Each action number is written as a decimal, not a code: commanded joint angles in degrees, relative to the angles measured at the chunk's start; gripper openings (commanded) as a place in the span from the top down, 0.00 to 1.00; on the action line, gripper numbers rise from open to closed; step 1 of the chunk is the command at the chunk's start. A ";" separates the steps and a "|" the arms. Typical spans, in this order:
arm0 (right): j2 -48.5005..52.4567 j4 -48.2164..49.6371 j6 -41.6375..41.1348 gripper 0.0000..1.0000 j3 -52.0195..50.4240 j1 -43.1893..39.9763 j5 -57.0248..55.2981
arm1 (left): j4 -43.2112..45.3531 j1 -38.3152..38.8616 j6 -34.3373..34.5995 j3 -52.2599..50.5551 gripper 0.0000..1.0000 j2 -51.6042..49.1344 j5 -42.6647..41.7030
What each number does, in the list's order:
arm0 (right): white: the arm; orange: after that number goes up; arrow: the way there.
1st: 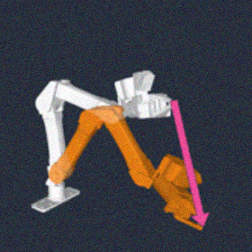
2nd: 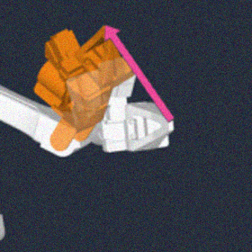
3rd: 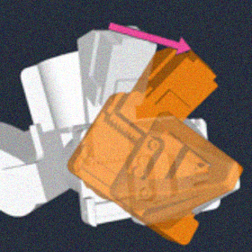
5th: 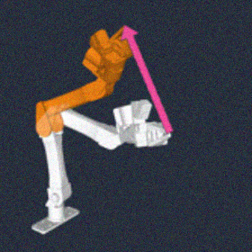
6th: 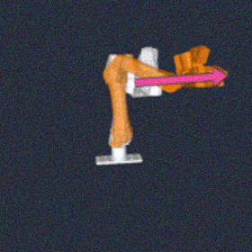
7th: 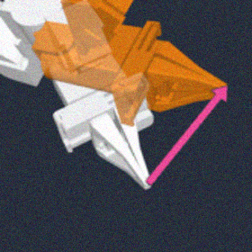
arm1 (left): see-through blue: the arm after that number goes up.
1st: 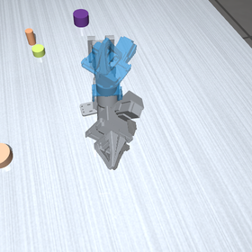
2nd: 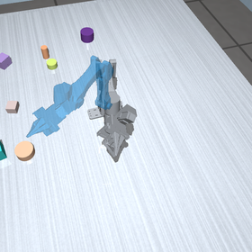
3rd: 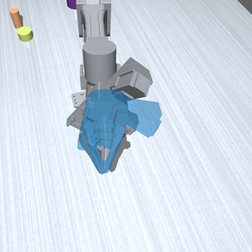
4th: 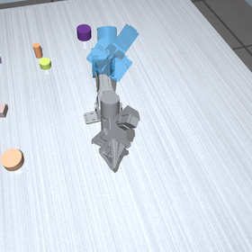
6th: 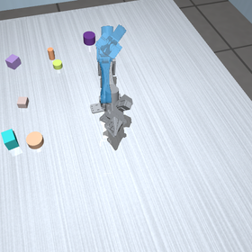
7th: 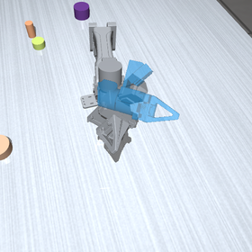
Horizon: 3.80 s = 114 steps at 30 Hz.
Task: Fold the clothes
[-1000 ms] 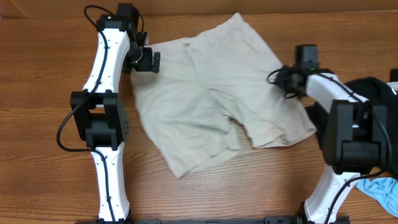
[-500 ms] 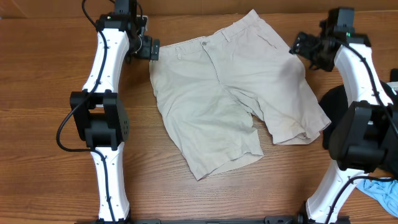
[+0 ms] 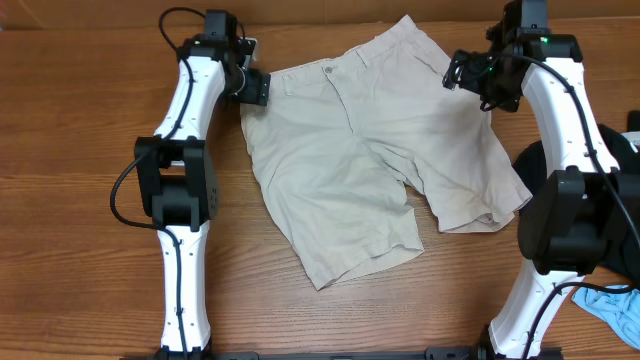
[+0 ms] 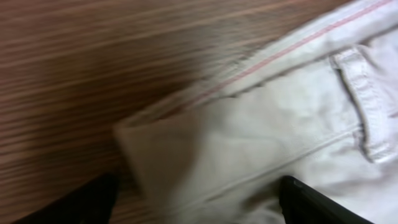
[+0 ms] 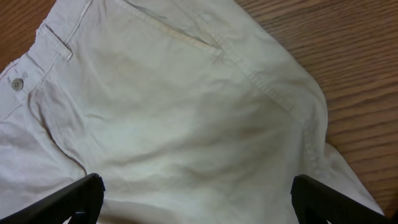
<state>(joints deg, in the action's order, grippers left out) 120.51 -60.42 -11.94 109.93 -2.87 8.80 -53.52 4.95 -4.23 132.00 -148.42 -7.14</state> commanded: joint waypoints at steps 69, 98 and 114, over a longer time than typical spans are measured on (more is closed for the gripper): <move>-32.63 -15.02 -19.71 0.01 -36.06 36.98 1.62 | -42.62 -8.31 5.92 0.74 0.00 45.88 5.64; -21.99 19.02 -13.33 0.74 -59.14 40.63 1.46 | -39.91 -8.17 5.92 0.48 0.00 40.06 5.42; -21.38 14.23 -19.87 0.96 -59.14 34.80 3.23 | -38.97 -5.60 5.92 0.48 0.00 39.95 3.50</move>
<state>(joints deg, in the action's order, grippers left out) 97.69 -45.41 -30.39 51.31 34.17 12.45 -92.73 -1.85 2.79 132.35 -108.47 -2.70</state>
